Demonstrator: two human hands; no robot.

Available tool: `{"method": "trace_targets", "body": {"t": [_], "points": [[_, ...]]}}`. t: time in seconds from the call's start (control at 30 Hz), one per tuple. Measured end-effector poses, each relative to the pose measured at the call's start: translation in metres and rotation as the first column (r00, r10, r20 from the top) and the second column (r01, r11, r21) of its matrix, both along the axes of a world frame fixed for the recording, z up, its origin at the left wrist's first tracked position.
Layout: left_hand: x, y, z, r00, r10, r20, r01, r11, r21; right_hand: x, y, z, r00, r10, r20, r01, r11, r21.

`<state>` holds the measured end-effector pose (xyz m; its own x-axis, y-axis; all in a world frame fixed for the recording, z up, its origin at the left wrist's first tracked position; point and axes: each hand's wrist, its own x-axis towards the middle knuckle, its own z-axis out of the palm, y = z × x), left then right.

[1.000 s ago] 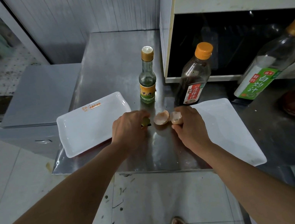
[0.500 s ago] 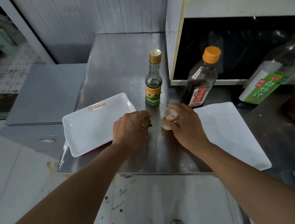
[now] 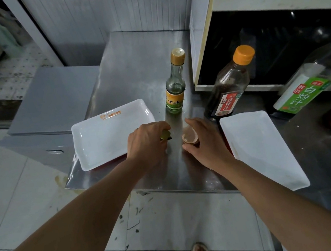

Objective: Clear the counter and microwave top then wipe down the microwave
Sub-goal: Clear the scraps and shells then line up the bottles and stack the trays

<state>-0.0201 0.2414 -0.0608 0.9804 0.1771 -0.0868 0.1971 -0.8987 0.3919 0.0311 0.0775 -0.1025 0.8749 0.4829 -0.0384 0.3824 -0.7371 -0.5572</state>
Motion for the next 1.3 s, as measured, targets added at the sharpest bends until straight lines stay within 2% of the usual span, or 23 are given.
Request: {"method": "trace_targets", "body": {"t": [0.1,0.7,0.87,1.1,1.23,1.3], "points": [[0.0,0.0,0.0,1.0,0.003,0.0,-0.003,1.0,0.002,0.0,0.002,-0.004,0.999,0.038,0.001,-0.038,0.999,-0.011],[-0.002,-0.005,0.007,1.0,-0.006,0.026,0.005,1.0,0.02,-0.003,-0.007,0.006,1.0,-0.024,0.016,0.022,0.995,0.092],[-0.003,-0.011,0.021,0.998,-0.004,0.065,0.002,1.0,0.026,-0.005,-0.013,0.021,0.999,-0.034,0.011,0.032,0.991,0.128],[-0.005,-0.023,0.054,0.993,0.004,0.12,-0.009,0.999,0.036,-0.009,-0.026,0.057,0.996,-0.039,0.081,0.024,0.984,0.177],[-0.003,-0.034,0.083,0.99,0.038,0.134,-0.034,0.999,-0.038,-0.009,-0.037,0.086,0.992,-0.043,0.119,0.017,0.977,0.212],[0.001,-0.04,0.099,0.991,0.032,0.131,-0.03,0.999,-0.018,-0.006,-0.044,0.102,0.988,-0.06,0.141,0.027,0.974,0.226]]}}
